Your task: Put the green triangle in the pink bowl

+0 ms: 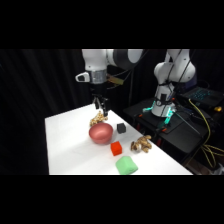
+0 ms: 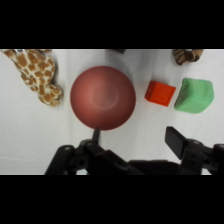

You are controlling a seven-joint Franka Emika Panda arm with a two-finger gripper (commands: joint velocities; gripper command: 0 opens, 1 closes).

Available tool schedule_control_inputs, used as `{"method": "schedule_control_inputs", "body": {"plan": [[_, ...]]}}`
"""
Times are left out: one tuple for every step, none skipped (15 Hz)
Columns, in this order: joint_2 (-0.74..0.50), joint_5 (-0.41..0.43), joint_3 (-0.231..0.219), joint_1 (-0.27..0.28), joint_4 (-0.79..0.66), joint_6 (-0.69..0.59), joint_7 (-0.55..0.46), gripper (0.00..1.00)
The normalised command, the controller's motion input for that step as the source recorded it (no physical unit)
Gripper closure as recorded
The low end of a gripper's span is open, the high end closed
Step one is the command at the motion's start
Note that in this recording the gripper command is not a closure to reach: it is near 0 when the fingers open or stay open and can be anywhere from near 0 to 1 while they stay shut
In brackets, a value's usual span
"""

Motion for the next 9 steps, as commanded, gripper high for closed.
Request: {"method": "schedule_control_inputs", "body": {"plan": [[0.00, 0.000, 0.018, -0.017, 0.01, -0.02, 0.00, 0.00], [0.01, -0.038, 0.013, -0.016, 0.02, 0.00, 0.04, 0.00], [0.02, -0.065, 0.011, -0.014, 0.03, 0.02, 0.06, 0.00], [0.05, -0.086, 0.009, -0.013, 0.05, 0.06, 0.07, 0.00], [0.08, -0.088, 0.012, -0.007, 0.08, 0.07, 0.10, 0.00], [0.10, -0.098, 0.017, 0.002, 0.09, 0.10, 0.11, 0.00], [0.14, -0.099, 0.031, 0.019, 0.10, 0.13, 0.14, 0.00], [0.16, -0.096, 0.042, 0.035, 0.10, 0.16, 0.15, 0.00], [0.19, -0.085, 0.064, 0.061, 0.09, 0.19, 0.17, 0.00]]}}
